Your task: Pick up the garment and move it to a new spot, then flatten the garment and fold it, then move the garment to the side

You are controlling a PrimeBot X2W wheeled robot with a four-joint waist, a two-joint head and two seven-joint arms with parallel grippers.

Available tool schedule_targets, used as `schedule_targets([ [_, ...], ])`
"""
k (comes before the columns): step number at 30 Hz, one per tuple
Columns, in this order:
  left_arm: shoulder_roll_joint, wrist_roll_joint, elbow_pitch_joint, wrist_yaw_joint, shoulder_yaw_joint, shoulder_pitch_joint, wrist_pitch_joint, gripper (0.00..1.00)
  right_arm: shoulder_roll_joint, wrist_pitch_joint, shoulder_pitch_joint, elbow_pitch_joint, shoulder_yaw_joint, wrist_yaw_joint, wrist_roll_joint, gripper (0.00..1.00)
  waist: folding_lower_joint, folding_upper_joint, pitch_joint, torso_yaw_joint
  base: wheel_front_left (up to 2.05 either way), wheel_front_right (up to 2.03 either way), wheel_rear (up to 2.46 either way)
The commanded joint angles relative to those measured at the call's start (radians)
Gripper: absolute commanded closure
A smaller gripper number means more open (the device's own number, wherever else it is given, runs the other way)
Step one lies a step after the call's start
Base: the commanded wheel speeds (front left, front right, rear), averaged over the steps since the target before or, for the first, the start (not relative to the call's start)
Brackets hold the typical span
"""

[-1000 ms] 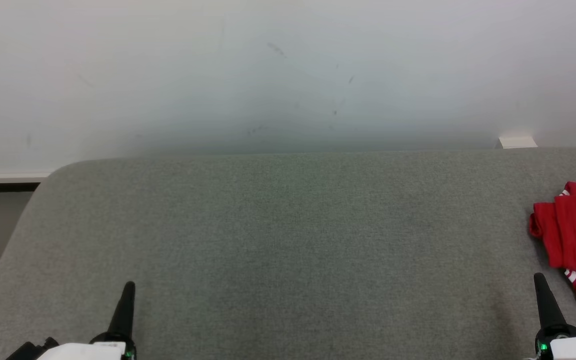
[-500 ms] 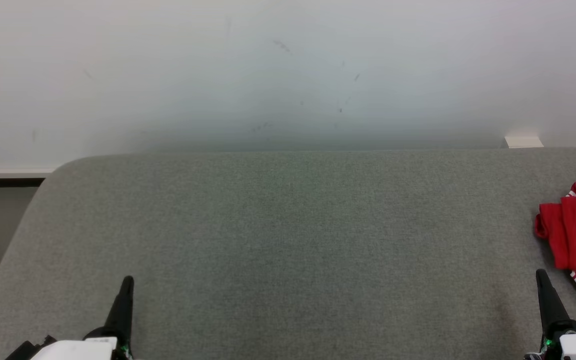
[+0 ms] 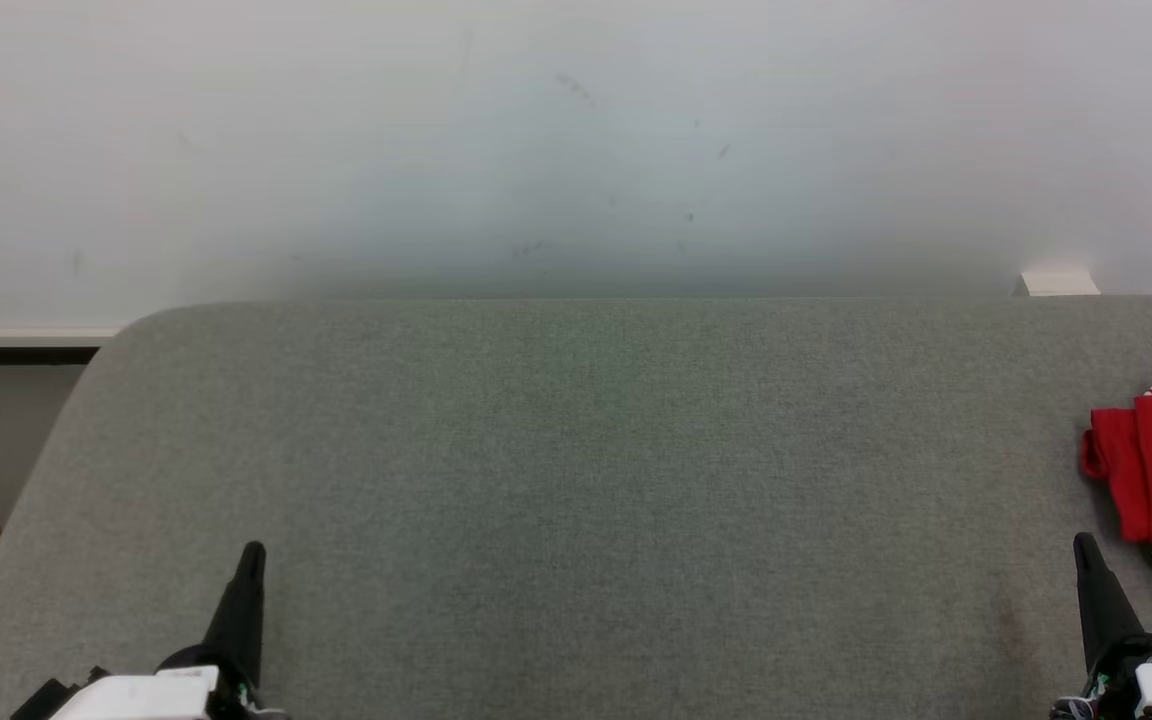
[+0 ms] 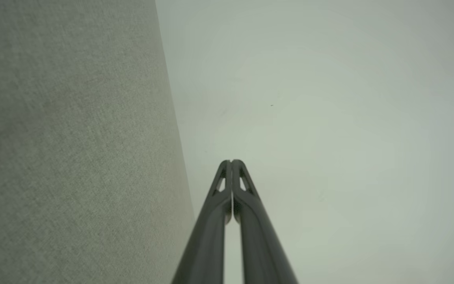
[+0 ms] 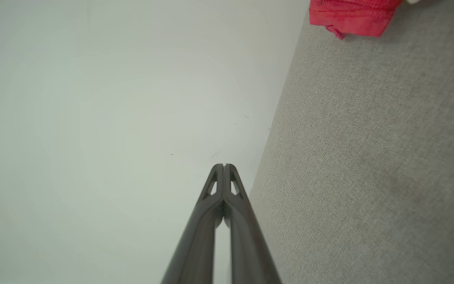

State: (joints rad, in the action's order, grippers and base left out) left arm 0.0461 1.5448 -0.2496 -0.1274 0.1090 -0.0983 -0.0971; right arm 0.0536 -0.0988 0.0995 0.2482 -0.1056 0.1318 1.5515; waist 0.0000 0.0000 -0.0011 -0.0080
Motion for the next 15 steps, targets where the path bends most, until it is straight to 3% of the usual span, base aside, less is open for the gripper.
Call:
schedule_targets([
  [1, 0.007, 0.027, 0.004, -0.006, 0.004, -0.012, -0.007, 1.00, -0.002, -0.007, 0.011, -0.006, -0.006, -0.002, 0.018, 1.00, 0.0000, 0.0000, 0.001, 0.001, 0.00, 0.00, 0.00],
  [15, 0.007, 0.074, 0.006, -0.006, 0.007, -0.015, -0.021, 1.00, -0.004, -0.020, 0.015, -0.006, -0.013, -0.002, 0.061, 1.00, 0.0000, 0.0000, 0.004, 0.008, 0.00, 0.00, 0.00],
])
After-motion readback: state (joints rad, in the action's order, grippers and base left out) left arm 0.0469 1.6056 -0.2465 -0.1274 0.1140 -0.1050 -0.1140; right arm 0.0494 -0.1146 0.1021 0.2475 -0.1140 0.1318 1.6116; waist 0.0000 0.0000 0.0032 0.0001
